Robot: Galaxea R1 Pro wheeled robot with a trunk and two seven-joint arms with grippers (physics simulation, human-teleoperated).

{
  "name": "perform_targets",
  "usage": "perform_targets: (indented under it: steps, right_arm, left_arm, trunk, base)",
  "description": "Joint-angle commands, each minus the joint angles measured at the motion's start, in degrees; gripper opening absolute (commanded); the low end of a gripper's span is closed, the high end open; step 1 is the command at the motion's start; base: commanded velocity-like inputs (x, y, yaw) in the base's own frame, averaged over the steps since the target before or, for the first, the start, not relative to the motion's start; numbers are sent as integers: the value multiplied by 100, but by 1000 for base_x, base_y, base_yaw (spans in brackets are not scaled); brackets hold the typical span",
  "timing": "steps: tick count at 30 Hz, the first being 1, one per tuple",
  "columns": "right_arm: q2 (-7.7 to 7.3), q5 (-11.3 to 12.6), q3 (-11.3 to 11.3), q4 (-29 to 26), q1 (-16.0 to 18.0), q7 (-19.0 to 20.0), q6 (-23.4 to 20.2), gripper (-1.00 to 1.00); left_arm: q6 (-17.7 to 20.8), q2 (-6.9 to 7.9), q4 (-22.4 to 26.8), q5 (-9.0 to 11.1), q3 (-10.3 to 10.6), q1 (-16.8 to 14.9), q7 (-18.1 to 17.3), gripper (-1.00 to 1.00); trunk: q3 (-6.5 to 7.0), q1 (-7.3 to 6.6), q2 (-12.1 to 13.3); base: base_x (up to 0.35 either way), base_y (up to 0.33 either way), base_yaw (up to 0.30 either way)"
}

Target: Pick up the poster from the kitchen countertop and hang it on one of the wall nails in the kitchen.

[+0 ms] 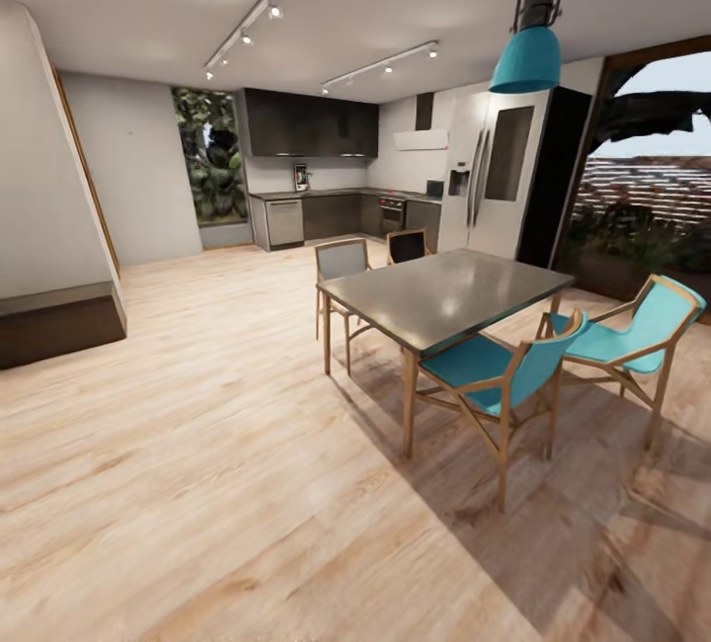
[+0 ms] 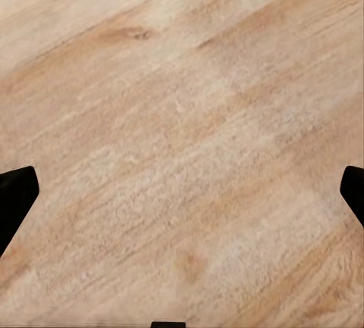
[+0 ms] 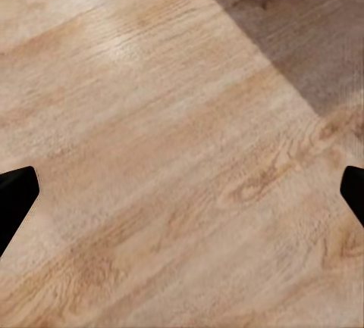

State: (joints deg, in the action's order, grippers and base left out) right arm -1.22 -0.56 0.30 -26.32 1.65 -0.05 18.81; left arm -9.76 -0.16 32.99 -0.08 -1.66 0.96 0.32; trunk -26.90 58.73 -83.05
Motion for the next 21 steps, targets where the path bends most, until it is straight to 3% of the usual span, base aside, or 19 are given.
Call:
perform_targets:
  steps: [1,13,21]
  right_arm:
    - [-1,-6,4,4,3,-1,17,100]
    - [-1,-6,-2,4,4,3,16,100]
    - [-1,-6,-4,9,2,13,4,100]
  left_arm:
    - [-9,-2,6,-1,-9,3,3,100]
    - [-11,-2,6,-1,-18,3,3,100]
    - [-15,-2,7,0,-18,1,3,100]
  trunk:
    - [-5,0,-3]
    - [-5,0,-3]
    - [-5,0,-3]
  base:
    - [0,0,282]
    - [0,0,278]
    - [175,115,54]
